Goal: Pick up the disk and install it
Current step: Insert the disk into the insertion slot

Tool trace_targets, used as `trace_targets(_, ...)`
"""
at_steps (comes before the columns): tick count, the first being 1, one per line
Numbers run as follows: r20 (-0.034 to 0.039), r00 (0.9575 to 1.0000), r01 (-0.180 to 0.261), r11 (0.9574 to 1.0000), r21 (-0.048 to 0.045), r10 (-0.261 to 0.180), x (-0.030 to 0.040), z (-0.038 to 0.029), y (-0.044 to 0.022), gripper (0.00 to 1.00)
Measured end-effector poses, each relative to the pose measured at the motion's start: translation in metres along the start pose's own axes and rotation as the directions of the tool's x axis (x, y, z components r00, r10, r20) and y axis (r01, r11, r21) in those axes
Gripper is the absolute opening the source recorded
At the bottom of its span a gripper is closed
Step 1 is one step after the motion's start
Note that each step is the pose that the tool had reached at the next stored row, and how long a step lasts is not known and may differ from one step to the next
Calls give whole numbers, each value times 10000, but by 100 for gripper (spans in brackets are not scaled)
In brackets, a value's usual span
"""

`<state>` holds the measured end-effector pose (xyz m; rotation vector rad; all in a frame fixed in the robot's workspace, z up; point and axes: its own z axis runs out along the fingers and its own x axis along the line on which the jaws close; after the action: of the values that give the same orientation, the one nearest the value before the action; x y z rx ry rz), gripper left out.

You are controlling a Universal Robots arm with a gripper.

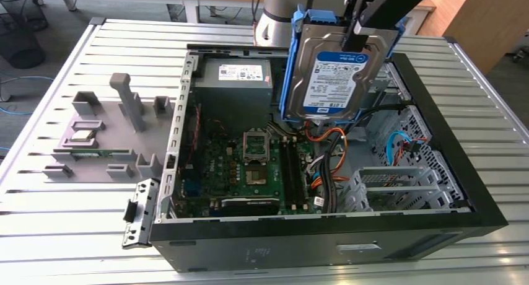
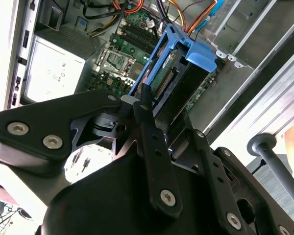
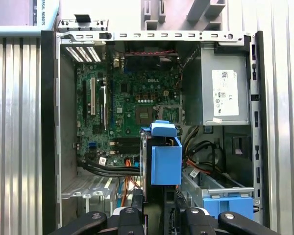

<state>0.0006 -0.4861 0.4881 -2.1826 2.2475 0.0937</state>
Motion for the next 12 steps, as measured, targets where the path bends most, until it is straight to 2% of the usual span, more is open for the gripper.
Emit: trace_targets(12,0,10000,0,10000,0,0,0,0,-15,35)
